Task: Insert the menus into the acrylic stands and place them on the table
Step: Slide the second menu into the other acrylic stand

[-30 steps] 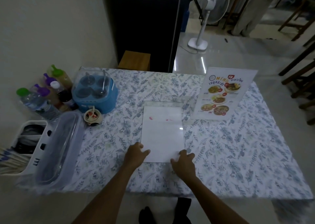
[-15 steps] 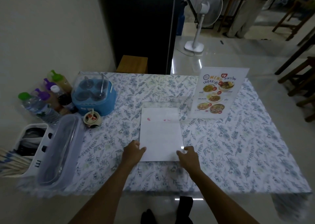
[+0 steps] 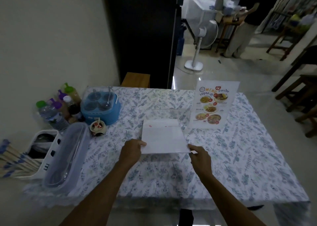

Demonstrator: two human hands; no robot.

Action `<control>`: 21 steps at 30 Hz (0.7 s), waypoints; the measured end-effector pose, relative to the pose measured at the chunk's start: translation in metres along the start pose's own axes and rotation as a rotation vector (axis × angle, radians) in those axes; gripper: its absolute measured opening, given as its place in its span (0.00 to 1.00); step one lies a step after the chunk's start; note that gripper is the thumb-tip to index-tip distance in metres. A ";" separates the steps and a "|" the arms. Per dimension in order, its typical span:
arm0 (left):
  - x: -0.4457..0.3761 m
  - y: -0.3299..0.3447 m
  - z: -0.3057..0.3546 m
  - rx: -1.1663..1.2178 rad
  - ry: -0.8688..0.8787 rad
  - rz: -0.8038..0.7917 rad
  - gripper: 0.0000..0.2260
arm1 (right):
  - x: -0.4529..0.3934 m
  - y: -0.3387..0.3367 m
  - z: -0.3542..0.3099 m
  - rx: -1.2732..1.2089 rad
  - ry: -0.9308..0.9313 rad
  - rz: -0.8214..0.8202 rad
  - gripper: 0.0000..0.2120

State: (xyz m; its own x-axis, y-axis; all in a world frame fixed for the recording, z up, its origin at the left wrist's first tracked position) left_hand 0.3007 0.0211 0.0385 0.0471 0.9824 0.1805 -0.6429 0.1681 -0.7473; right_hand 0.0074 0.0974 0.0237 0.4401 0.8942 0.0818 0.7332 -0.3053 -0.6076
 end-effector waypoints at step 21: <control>0.005 -0.067 0.051 0.206 0.308 0.114 0.10 | -0.016 -0.061 -0.073 -0.161 -0.227 0.160 0.10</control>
State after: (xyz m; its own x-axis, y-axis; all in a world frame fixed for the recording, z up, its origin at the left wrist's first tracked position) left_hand 0.3052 0.0103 0.1221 0.1743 0.9773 -0.1204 -0.7957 0.0678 -0.6018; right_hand -0.0063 0.0775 0.1169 0.4429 0.8753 -0.1942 0.7446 -0.4797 -0.4641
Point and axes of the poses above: each hand's wrist, its own x-axis away from the middle knuckle, its own y-axis out of the palm, z = x × y, the point moved 5 cm from there along -x, towards the middle knuckle, and after that the axes turned 2 degrees about z, right-handed, at the moved point
